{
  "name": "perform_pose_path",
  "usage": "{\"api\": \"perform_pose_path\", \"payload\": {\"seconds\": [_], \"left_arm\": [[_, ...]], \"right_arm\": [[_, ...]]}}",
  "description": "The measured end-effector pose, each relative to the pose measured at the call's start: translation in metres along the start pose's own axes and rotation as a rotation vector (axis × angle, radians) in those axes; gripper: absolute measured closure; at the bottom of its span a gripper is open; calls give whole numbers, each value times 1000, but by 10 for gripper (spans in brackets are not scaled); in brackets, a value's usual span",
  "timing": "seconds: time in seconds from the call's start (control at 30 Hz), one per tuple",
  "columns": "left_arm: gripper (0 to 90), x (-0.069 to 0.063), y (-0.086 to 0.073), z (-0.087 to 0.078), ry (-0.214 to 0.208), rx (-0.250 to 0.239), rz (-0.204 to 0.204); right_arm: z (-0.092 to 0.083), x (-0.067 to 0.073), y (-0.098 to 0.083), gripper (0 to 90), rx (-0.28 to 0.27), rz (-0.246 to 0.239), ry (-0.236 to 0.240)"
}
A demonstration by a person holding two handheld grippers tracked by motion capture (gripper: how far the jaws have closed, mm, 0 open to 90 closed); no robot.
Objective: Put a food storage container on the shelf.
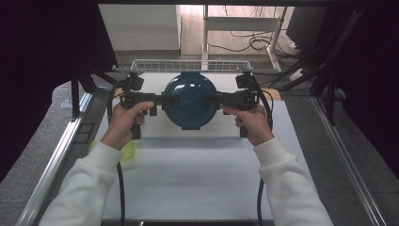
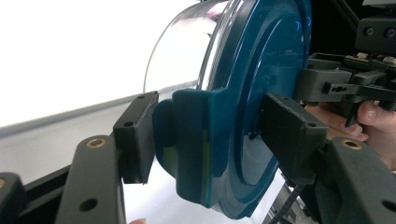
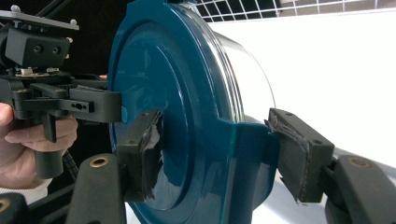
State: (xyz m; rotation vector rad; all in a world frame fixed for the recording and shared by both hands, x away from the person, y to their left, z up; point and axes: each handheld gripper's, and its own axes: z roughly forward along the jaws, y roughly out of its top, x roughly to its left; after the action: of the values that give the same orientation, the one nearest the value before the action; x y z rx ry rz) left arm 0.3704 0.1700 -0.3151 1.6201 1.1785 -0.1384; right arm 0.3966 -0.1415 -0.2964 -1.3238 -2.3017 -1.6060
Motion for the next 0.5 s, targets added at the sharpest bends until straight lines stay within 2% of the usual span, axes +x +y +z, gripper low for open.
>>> {"api": "perform_pose_path", "payload": {"seconds": [0.23, 0.33, 0.5], "left_arm": [[383, -5, 22, -1, 16, -5, 23], [383, -2, 33, 0, 6, 0, 16], [383, -3, 43, 1, 15, -3, 19]], "right_arm": [[0, -4, 16, 371, -13, 11, 15], [0, -5, 26, 373, -14, 5, 11], [1, -9, 36, 375, -15, 12, 18]]}}
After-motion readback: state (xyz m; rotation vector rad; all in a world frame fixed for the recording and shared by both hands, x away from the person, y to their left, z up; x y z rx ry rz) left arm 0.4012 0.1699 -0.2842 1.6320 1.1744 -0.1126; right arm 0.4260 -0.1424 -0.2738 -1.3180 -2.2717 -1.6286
